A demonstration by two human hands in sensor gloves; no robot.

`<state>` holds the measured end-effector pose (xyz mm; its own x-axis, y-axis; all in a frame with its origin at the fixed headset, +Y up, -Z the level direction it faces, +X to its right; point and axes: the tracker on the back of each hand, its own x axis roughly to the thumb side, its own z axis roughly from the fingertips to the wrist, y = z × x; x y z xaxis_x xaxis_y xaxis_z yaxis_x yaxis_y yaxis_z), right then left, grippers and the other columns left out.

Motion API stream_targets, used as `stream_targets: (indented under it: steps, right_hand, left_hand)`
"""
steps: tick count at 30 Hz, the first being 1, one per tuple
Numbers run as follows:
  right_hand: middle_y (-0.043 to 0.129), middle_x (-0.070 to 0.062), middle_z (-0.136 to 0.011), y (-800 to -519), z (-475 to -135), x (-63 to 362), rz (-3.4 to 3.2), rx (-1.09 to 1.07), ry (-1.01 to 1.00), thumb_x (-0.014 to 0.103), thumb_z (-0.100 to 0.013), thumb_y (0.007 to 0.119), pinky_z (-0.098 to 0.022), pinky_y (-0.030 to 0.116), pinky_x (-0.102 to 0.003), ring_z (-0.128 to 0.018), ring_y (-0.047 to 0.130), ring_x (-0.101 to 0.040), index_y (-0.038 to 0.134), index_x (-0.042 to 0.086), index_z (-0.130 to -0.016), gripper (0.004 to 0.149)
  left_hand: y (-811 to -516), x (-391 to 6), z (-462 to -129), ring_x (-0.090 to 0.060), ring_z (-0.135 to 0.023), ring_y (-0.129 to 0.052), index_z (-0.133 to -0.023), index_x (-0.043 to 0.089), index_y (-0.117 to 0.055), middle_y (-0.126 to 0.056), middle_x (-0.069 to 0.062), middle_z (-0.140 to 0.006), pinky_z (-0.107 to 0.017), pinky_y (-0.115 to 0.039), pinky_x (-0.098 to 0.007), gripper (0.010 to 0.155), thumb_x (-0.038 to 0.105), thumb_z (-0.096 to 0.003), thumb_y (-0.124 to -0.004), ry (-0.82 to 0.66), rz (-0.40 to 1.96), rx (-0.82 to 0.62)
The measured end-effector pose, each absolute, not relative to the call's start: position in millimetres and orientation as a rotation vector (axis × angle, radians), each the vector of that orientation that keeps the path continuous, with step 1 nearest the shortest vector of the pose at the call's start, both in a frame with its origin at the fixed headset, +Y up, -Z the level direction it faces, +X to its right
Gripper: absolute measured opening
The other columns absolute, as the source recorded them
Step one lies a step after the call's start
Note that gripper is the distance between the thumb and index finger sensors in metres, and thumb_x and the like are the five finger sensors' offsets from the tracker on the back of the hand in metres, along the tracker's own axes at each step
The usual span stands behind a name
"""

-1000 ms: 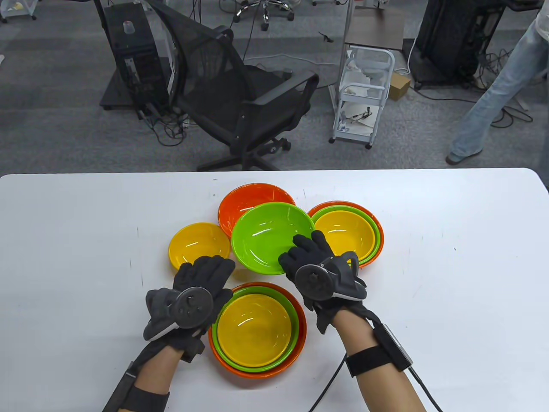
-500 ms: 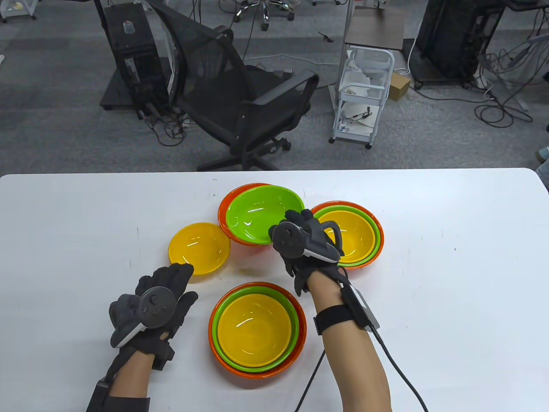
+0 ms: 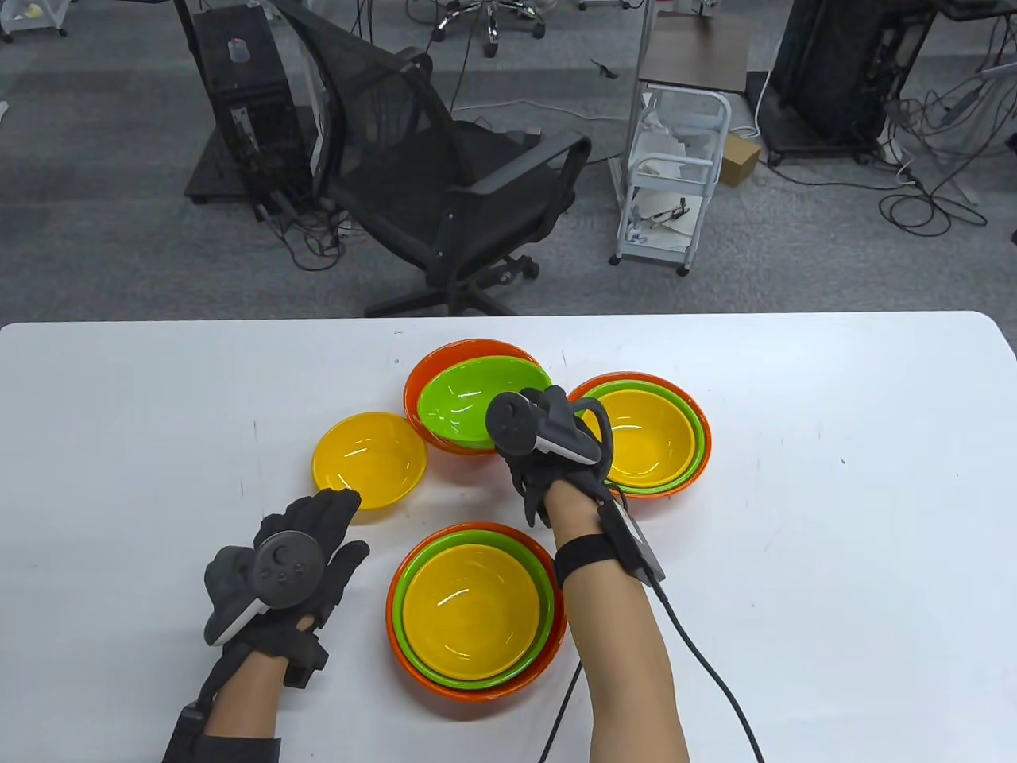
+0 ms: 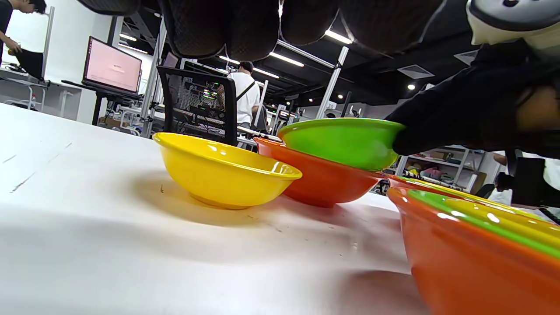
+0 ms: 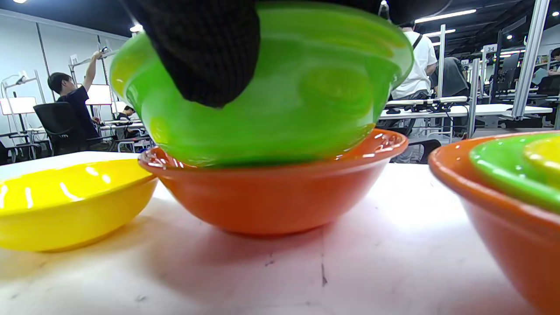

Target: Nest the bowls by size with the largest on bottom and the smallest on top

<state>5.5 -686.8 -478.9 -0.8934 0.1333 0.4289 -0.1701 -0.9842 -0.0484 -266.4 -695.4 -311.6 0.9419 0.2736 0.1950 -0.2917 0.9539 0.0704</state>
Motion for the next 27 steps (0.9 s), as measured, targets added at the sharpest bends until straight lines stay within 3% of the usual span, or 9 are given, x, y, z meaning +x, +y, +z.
stream_targets:
  steps: [16,27]
  right_hand:
    - [0.086,-0.019,-0.091,-700,-490,1,2.91,0.591,-0.029,0.023,-0.047,0.082,-0.07,0.048,-0.066,-0.095,0.065,-0.049,0.085,0.01,-0.09,0.045]
    - [0.065,-0.021,-0.106,-713,-490,3,2.894,0.501,0.186,0.029,-0.05,0.076,-0.072,0.033,-0.067,-0.103,0.041,-0.05,0.066,0.01,-0.103,0.057]
  left_hand:
    - [-697,-262,-313,-0.04,-0.108,-0.064,-0.111,0.029,-0.054,-0.062,-0.008,-0.115,-0.076,-0.052,-0.067,0.067,0.05,-0.0498,-0.071,-0.198,0.293,0.08]
    - [-702,-262,-315,-0.04,-0.108,-0.064,-0.111,0.029,-0.055,-0.062,-0.008,-0.115,-0.076,-0.052,-0.067,0.067,0.051,-0.0498,-0.071,-0.184,0.296,0.052]
